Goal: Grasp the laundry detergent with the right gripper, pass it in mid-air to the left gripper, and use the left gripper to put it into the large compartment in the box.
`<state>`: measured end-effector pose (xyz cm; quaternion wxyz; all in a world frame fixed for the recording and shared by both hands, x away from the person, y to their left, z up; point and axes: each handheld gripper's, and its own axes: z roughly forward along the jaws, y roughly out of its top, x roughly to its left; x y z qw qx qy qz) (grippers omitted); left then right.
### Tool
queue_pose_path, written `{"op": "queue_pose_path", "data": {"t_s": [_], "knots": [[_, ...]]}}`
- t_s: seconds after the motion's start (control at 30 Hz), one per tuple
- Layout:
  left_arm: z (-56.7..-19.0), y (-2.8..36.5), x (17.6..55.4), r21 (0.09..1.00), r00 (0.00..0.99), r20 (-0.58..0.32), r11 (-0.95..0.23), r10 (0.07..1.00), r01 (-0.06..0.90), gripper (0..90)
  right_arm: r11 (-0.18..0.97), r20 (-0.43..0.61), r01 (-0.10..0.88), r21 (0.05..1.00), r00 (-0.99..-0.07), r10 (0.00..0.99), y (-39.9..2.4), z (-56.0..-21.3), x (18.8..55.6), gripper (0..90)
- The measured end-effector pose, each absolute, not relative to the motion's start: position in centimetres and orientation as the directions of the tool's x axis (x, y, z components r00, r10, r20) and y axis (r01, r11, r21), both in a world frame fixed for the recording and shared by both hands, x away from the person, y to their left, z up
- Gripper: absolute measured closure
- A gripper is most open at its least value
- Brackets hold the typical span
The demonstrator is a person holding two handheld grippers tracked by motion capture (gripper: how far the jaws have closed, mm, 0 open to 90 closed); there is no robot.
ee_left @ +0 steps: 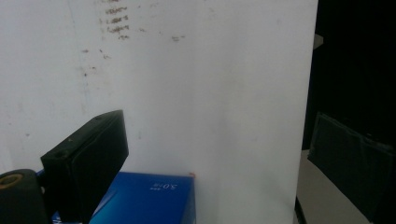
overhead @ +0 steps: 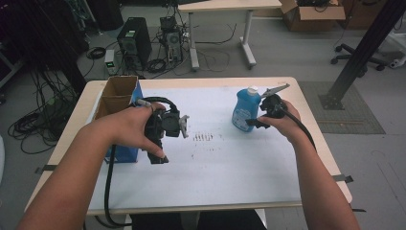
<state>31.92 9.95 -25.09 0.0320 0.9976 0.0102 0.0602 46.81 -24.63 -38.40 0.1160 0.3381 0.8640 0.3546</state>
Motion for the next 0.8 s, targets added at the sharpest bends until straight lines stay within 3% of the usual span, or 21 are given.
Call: {"op": "queue_pose_path", "data": {"t_s": [0.8], "knots": [[-25.4,10.2,31.9,0.072,0.993,0.113,-0.997,0.026,0.018,5.1,0.441,0.063,0.487,0.754,-0.722,0.689,-23.4,-39.6,47.5,1.7]]}}
